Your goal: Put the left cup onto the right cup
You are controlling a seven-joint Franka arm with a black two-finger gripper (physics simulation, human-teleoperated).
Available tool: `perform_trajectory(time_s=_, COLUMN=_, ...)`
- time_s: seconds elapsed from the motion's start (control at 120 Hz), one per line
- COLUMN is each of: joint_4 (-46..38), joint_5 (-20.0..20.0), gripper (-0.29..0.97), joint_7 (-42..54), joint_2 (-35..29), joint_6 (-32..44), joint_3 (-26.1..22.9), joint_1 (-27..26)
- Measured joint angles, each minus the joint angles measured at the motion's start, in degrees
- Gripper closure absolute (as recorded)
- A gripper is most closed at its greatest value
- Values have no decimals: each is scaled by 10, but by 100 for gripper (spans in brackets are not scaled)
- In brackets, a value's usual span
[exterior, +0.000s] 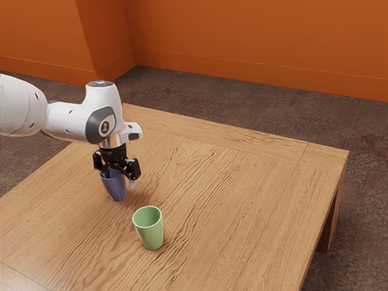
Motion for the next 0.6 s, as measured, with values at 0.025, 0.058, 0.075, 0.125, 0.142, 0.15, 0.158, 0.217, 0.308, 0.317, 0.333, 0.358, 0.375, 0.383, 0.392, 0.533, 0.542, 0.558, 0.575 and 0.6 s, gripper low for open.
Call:
perform_trajectory(time_s=0.025, joint_4=0, joint_5=0, gripper=0, joint_7=0, joint_2=1, joint_6=1, joint_3=0, joint_1=0)
perform_trajectory(time_s=0.058, joint_4=0, joint_5=0, gripper=0, joint_7=-1, joint_2=2, joint_6=1, joint_3=0, joint_1=0)
perform_trajectory(time_s=0.075, joint_4=0, joint_5=-1, gripper=0, joint_7=-1, joint_2=3, joint_6=2, joint_3=0, joint_1=0)
perform_trajectory(time_s=0.125, joint_4=0, joint_5=-1, gripper=0, joint_7=-1, joint_2=4, joint_6=2, joint_3=0, joint_1=0)
perform_trajectory(time_s=0.142, joint_4=0, joint_5=-1, gripper=0, joint_7=-1, joint_2=5, joint_6=3, joint_3=0, joint_1=0)
perform_trajectory(time_s=0.15, joint_4=0, joint_5=-1, gripper=0, joint_7=-1, joint_2=5, joint_6=3, joint_3=0, joint_1=0)
perform_trajectory(time_s=0.158, joint_4=0, joint_5=-1, gripper=1, joint_7=-1, joint_2=5, joint_6=3, joint_3=0, joint_1=0)
perform_trajectory(time_s=0.217, joint_4=0, joint_5=-2, gripper=8, joint_7=-2, joint_2=6, joint_6=3, joint_3=0, joint_1=0)
perform_trajectory(time_s=0.308, joint_4=0, joint_5=-2, gripper=27, joint_7=-2, joint_2=7, joint_6=4, joint_3=0, joint_1=0)
perform_trajectory(time_s=0.317, joint_4=0, joint_5=-2, gripper=29, joint_7=-2, joint_2=7, joint_6=4, joint_3=0, joint_1=0)
perform_trajectory(time_s=0.333, joint_4=0, joint_5=-2, gripper=33, joint_7=-2, joint_2=7, joint_6=4, joint_3=0, joint_1=0)
perform_trajectory(time_s=0.358, joint_4=1, joint_5=-2, gripper=39, joint_7=-3, joint_2=7, joint_6=4, joint_3=0, joint_1=0)
perform_trajectory(time_s=0.375, joint_4=1, joint_5=-2, gripper=42, joint_7=-3, joint_2=7, joint_6=4, joint_3=0, joint_1=0)
perform_trajectory(time_s=0.383, joint_4=1, joint_5=-2, gripper=44, joint_7=-3, joint_2=7, joint_6=4, joint_3=0, joint_1=0)
perform_trajectory(time_s=0.392, joint_4=1, joint_5=-2, gripper=46, joint_7=-3, joint_2=7, joint_6=4, joint_3=0, joint_1=0)
perform_trajectory(time_s=0.533, joint_4=1, joint_5=-2, gripper=65, joint_7=-4, joint_2=7, joint_6=5, joint_3=0, joint_1=0)
perform_trajectory(time_s=0.542, joint_4=1, joint_5=-2, gripper=65, joint_7=-4, joint_2=7, joint_6=5, joint_3=0, joint_1=0)
perform_trajectory(time_s=0.558, joint_4=1, joint_5=-2, gripper=67, joint_7=-4, joint_2=7, joint_6=5, joint_3=0, joint_1=0)
perform_trajectory(time_s=0.575, joint_4=2, joint_5=-2, gripper=68, joint_7=-4, joint_2=7, joint_6=5, joint_3=0, joint_1=0)
perform_trajectory(time_s=0.6, joint_4=2, joint_5=-1, gripper=69, joint_7=-4, joint_2=7, joint_6=5, joint_3=0, joint_1=0)
